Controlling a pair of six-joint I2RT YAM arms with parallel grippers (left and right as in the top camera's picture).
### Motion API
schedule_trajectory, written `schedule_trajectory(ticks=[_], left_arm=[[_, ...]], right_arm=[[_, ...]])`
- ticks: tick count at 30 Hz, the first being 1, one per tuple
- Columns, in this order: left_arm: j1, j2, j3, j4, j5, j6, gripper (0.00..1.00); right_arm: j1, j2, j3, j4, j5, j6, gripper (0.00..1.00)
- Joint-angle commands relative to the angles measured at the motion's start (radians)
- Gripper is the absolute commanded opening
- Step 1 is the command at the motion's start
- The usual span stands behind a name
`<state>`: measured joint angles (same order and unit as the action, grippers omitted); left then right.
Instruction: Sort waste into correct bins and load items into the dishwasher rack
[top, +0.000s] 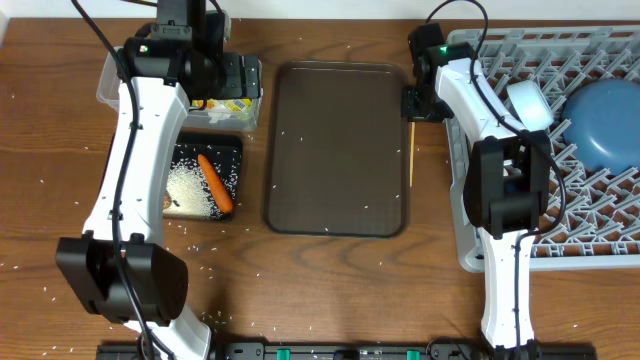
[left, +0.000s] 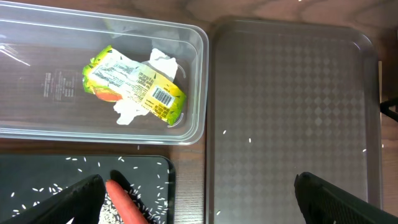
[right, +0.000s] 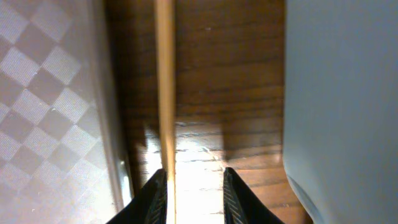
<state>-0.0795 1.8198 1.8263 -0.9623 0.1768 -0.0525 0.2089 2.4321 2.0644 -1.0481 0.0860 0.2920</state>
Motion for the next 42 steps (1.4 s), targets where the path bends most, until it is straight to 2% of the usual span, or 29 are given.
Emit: schedule_trajectory(ticks=[1, 11, 17, 19, 26, 33, 42], left_arm=[[0.003, 0.004, 0.004, -0.002, -0.002, -0.006, 0.98], [0.003, 0.004, 0.004, -0.002, -0.002, -0.006, 0.98], [0.003, 0.004, 0.004, -0.002, -0.002, -0.005, 0.98], [0.003, 0.004, 0.004, -0.002, -0.002, -0.006, 0.98], [0.003, 0.004, 0.004, -0.002, -0.002, -0.005, 0.98], [0.003, 0.004, 0.004, -0.002, -0.002, -0.006, 0.98], [0.003, 0.004, 0.004, -0.002, -0.002, -0.006, 0.98]], right_arm=[[-0.003, 0.012, -0.005, 0.008, -0.024, -0.040, 0.27], [0.000, 0.045, -0.006, 0.006, -0.054, -0.058, 0.25], [0.000, 0.057, -0.006, -0.006, -0.057, -0.053, 0.10], [0.000, 0.057, -0.006, -0.007, -0.057, -0.048, 0.01], [-0.005, 0.042, -0.005, -0.025, -0.063, -0.035, 0.01], [-0.024, -0.095, -0.002, -0.064, -0.068, -0.066, 0.01], [-0.058, -0.353, -0.002, -0.093, -0.063, -0.199, 0.01]])
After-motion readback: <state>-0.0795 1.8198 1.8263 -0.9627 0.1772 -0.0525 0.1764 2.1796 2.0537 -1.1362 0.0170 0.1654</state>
